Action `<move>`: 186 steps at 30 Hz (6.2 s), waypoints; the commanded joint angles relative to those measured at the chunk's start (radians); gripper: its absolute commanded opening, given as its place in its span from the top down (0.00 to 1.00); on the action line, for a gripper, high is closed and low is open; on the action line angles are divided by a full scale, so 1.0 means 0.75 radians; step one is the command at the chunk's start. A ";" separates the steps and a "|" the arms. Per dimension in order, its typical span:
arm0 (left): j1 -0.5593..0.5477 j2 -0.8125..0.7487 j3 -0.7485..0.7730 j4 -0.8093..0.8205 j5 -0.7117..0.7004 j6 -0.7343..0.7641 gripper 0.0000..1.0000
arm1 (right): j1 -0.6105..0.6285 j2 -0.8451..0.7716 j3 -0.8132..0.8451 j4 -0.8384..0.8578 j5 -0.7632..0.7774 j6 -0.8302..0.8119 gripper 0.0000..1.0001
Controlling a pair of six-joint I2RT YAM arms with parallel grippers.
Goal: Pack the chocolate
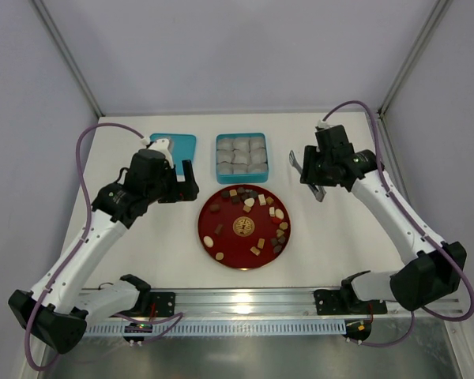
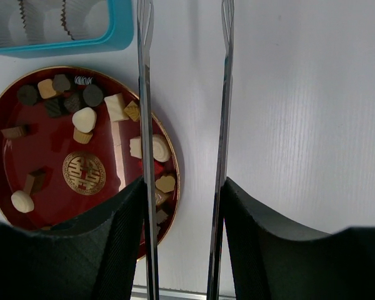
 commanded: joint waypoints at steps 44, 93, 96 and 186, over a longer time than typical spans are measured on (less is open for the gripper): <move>0.006 -0.018 0.074 -0.060 -0.092 -0.042 0.00 | 0.920 0.256 0.168 0.007 -0.033 0.237 0.49; 0.006 -0.043 0.043 -0.060 -0.094 -0.052 0.00 | 1.057 0.401 0.129 -0.057 -0.015 0.233 0.53; 0.006 -0.045 0.045 -0.060 -0.092 -0.050 0.00 | 1.057 0.401 0.145 -0.071 -0.005 0.227 0.53; 0.006 -0.063 0.039 -0.056 -0.096 -0.044 0.00 | 0.904 0.340 0.309 -0.190 -0.007 0.127 0.83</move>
